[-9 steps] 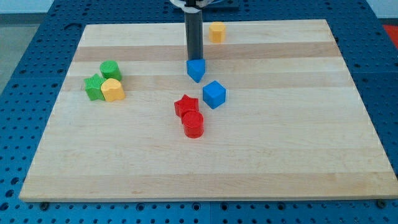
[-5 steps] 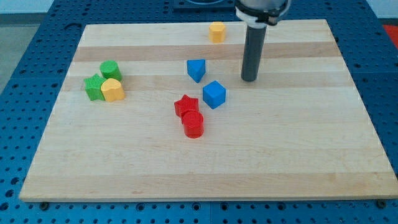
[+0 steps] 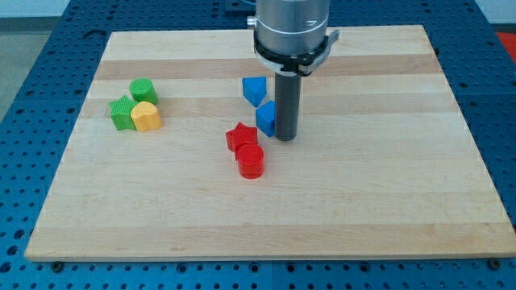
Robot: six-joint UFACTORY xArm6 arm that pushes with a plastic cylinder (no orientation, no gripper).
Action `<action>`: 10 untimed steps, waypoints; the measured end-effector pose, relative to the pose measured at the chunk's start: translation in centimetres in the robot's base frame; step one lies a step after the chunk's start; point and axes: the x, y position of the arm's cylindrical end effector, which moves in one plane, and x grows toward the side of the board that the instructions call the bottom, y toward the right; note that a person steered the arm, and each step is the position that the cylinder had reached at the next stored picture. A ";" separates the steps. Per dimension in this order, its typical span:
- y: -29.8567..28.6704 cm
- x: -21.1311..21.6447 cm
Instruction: Slide the blue cube towards the top of the red star
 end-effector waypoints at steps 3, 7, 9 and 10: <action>1.9 -0.4; 1.9 -2.1; 1.9 -3.3; 1.6 -3.8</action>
